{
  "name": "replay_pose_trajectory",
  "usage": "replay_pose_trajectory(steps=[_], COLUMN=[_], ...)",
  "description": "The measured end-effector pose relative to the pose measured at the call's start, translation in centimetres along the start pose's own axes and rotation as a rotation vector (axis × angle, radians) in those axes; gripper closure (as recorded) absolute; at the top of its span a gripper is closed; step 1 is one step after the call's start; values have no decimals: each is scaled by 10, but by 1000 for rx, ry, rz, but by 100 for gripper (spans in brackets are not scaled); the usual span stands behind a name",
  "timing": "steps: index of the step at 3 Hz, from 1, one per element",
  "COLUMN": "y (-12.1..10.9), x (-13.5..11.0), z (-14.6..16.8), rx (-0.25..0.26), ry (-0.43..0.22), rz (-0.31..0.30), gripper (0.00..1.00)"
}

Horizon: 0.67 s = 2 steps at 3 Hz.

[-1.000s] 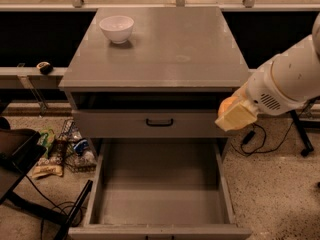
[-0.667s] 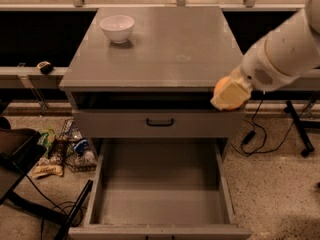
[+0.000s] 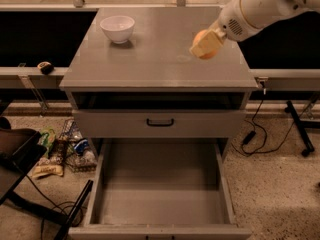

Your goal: Pick orange from middle drawer and place on counter

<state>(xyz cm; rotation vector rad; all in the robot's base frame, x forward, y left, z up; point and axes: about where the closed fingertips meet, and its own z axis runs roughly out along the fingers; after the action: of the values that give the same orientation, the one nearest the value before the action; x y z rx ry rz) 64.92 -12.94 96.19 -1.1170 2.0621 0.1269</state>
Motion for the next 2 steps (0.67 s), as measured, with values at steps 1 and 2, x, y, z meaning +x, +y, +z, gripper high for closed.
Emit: replay_pose_trajectory(steps=[1, 2], y=[-27, -46], x=[-2, 7], z=[47, 86], rx=[-12, -23], ry=[-77, -132], rz=[59, 127], gripper=[100, 100])
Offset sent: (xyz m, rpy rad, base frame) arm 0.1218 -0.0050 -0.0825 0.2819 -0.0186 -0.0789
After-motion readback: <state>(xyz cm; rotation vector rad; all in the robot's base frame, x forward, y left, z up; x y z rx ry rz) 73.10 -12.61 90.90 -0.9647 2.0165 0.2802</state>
